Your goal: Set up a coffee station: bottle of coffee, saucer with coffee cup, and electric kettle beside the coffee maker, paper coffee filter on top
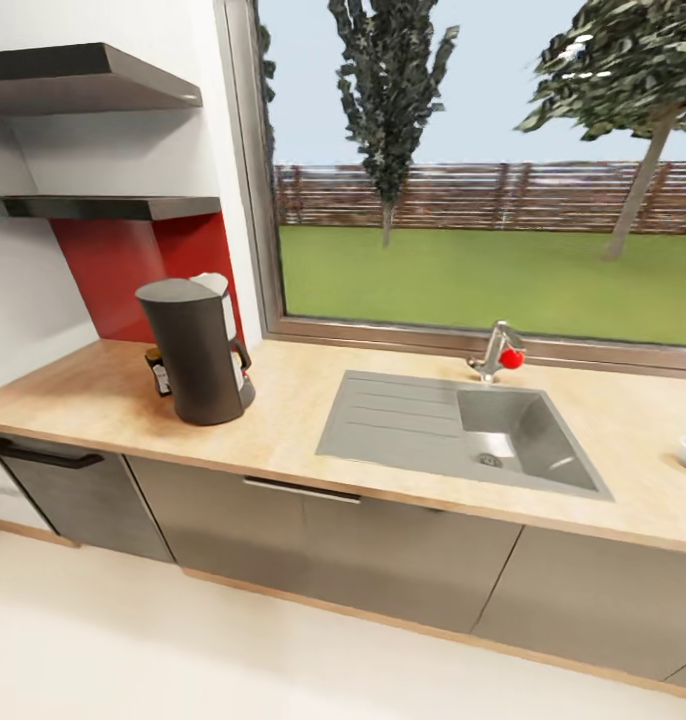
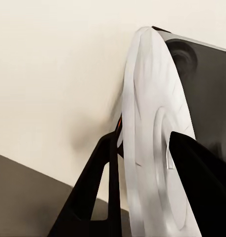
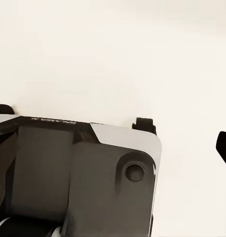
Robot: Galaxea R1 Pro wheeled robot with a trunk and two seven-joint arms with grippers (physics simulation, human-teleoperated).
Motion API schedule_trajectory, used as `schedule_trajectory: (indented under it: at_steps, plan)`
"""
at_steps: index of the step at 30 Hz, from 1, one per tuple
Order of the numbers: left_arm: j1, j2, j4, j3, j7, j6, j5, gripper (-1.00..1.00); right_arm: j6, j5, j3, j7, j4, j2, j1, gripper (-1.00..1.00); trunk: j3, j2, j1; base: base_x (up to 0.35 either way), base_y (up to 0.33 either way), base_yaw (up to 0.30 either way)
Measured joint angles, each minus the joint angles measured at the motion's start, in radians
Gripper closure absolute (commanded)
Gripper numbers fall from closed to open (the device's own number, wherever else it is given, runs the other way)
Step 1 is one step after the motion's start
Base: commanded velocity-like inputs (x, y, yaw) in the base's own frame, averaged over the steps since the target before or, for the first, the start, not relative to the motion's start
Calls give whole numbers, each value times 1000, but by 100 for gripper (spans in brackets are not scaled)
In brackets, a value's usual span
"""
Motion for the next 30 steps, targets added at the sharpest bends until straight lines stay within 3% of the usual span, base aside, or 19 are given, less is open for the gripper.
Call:
schedule_trajectory:
  at_steps: [17,30]
  plan:
    - [0,0,0,-1,0,0,0,100,0,1,0,0,0,0,0,-100,0,0,0,10,9,286]
    - [-1,0,0,0,0,0,0,100,0,1,0,0,0,0,1,-100,0,0,0,193,221,266]
